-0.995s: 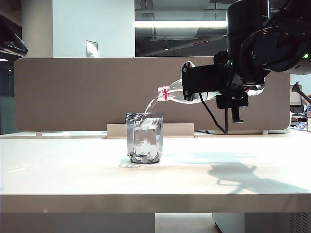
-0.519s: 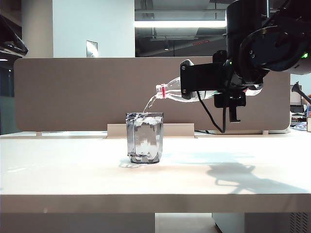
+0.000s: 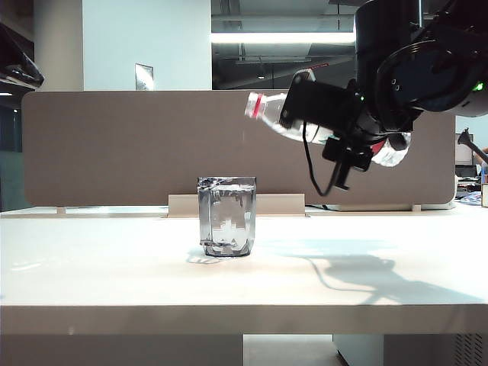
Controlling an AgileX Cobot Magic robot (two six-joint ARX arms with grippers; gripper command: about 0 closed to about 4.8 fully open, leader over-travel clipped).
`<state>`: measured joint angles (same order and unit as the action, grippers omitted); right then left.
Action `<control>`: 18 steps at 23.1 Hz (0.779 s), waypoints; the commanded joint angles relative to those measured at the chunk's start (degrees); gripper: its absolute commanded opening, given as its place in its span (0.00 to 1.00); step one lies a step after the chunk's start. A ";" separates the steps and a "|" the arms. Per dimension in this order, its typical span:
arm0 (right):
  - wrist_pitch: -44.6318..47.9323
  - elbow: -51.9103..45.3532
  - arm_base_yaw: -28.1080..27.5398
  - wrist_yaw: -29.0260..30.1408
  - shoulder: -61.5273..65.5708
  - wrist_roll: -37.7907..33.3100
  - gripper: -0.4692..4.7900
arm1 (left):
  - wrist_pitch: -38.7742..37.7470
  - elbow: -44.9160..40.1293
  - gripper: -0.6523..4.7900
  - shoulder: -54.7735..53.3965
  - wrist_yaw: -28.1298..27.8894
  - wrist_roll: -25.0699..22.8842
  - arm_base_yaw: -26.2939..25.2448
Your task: Pick up the mineral water bottle on the table and pour water into the mug until it's full.
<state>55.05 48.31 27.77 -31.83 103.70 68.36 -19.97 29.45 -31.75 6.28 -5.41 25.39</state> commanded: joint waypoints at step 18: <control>12.70 -10.93 0.13 18.03 4.81 -71.82 0.49 | 0.74 0.17 0.11 0.04 0.17 -0.15 0.04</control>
<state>63.18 37.39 27.77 -14.74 107.94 -3.20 -19.97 29.45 -31.75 6.28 -5.41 25.39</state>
